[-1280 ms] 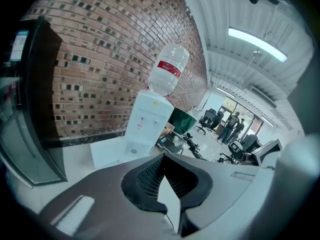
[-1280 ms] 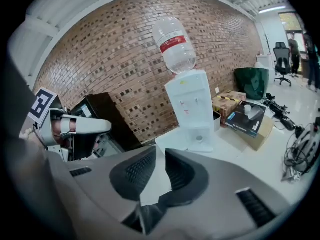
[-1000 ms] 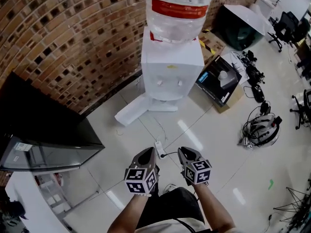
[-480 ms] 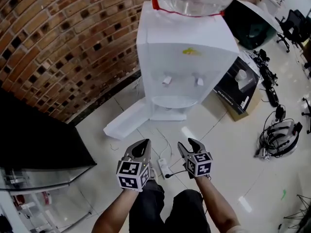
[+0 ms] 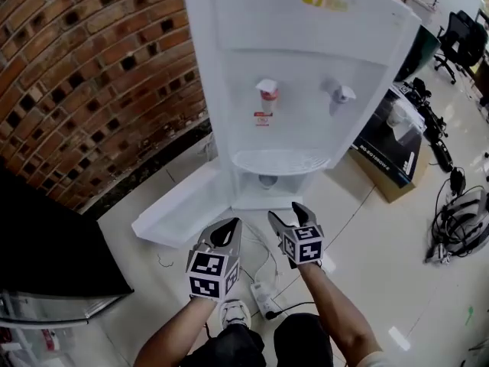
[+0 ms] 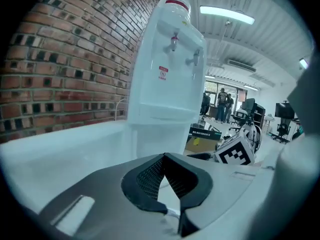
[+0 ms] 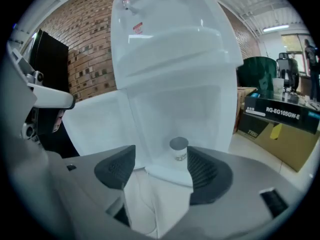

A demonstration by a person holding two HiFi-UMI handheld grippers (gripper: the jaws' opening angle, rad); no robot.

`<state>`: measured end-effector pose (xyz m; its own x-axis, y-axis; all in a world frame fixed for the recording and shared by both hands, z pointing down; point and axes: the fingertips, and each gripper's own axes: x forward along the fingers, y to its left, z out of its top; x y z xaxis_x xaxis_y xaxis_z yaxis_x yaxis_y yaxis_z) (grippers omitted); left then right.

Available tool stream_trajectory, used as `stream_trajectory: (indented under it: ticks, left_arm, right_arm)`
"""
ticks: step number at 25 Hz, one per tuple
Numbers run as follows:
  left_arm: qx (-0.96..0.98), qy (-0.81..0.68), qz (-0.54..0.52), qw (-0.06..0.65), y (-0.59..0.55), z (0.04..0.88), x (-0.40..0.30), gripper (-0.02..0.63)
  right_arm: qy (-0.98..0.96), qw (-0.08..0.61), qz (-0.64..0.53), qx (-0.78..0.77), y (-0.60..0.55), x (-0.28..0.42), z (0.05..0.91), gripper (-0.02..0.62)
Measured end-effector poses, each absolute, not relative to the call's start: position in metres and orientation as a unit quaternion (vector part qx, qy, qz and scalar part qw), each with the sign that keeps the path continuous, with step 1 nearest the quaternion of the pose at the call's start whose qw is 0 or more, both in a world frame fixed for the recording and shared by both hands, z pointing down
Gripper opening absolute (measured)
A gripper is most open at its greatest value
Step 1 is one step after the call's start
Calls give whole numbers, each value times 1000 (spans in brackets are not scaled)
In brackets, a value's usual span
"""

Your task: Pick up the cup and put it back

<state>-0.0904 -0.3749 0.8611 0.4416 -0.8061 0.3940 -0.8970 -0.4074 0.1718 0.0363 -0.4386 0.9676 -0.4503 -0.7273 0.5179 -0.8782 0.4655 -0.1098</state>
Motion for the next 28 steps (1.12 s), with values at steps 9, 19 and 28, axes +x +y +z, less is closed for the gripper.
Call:
stream_trajectory:
  ticks: [9,19,28]
  left_arm:
    - [830,-515,107,185,-405,920,-76,-8]
    - [825,-514,88,220,-403,931,-93,-6]
    - [827,-507,78,229,-402,927,-100,-6]
  right_arm:
    - [-824,193,178,502,-510,27,1044,413]
    - [-815,176,168,525,-548,29,1095,456]
    - [-812,170,152,538,-572,15,1100,439]
